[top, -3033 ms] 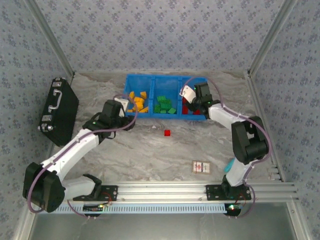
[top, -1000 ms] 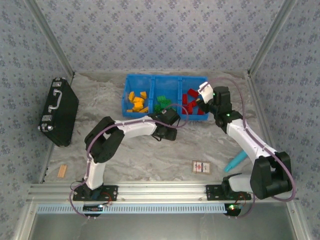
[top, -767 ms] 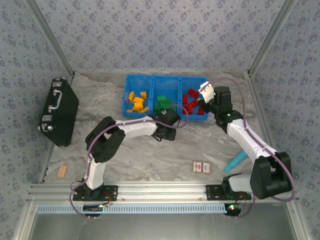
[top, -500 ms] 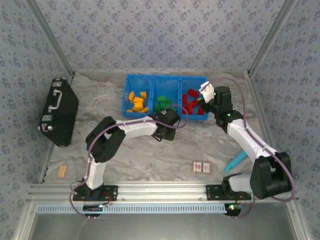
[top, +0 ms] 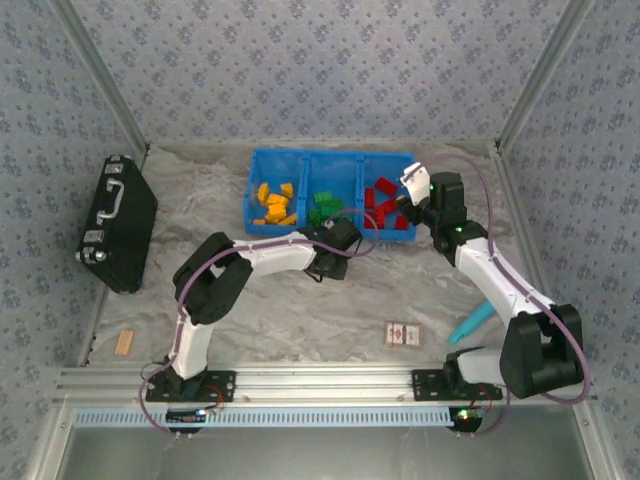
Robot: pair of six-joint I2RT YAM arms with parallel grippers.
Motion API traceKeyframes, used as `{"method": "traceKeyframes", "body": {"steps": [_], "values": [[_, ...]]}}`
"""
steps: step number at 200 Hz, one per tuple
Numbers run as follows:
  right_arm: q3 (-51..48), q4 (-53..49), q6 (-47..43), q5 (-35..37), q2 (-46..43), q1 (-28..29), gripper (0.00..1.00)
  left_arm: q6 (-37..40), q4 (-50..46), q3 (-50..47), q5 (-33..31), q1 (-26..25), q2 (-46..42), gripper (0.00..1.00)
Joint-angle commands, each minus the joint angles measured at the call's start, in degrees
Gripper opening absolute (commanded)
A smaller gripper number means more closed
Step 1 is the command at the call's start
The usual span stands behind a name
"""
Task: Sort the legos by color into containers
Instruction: Pick up the lego from the center of the table, then place the lego in the container.
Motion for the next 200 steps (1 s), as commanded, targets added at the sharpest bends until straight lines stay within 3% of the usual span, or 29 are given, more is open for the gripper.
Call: {"method": "traceKeyframes", "body": {"steps": [1, 63, 104, 200], "values": [[-0.7, 0.1, 1.7, 0.4, -2.1, -0.5, 0.58, 2.7, 6.9, 0.2, 0.2, -0.4, -0.9, 0.37], [-2.1, -0.1, 4.0, 1.3, -4.3, -1.3, 0.57, 6.4, 4.4, 5.0, -1.2, -0.4, -6.2, 0.35], [-3.9, -0.6, 5.6, 2.2, -7.2, -2.0, 0.58, 10.8, 4.3, 14.2, -0.4, -0.3, -6.9, 0.35], [-8.6, -2.2, 12.1, 4.4, -16.5, -7.7, 0.62, 15.7, 0.1, 47.4, 4.4, 1.8, 17.2, 0.36]]}}
